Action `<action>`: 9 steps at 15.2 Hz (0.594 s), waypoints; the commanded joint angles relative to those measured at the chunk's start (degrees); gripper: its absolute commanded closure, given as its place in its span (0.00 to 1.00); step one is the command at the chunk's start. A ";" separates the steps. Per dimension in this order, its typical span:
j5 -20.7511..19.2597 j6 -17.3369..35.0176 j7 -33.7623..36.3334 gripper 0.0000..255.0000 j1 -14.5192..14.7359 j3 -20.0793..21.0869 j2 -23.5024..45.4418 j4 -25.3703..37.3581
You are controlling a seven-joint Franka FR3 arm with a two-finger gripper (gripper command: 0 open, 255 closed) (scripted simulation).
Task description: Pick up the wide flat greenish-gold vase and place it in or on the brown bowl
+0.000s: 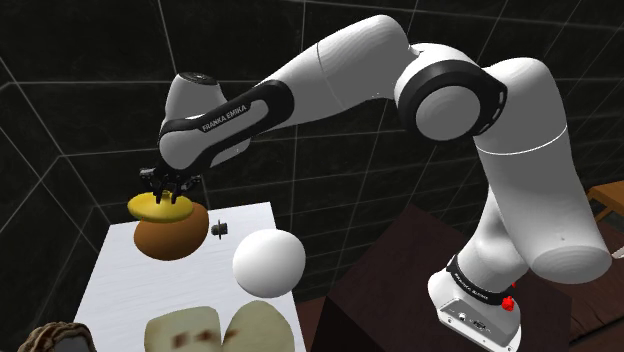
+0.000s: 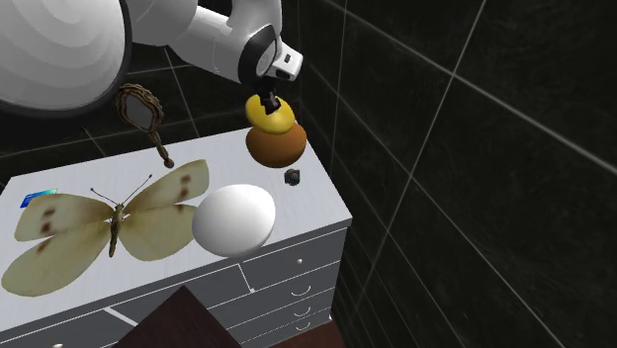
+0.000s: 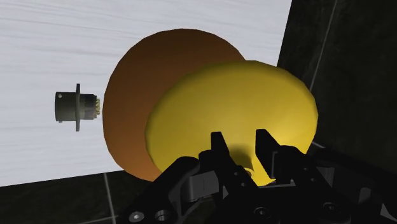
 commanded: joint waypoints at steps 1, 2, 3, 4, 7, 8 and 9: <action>0.19 1.01 -0.30 1.00 -0.07 0.17 0.90 -0.06; 0.28 1.50 -0.46 1.00 -0.11 0.27 1.36 -0.11; 0.38 1.99 -0.62 1.00 -0.16 0.36 1.82 -0.14; 0.47 2.47 -0.78 1.00 -0.21 0.45 2.29 -0.15; 0.74 3.88 -1.25 1.00 -0.35 0.74 3.76 -0.11; 0.81 4.27 -1.38 1.00 -0.39 0.82 4.16 -0.10; 0.81 4.26 -1.38 1.00 -0.39 0.82 4.17 -0.08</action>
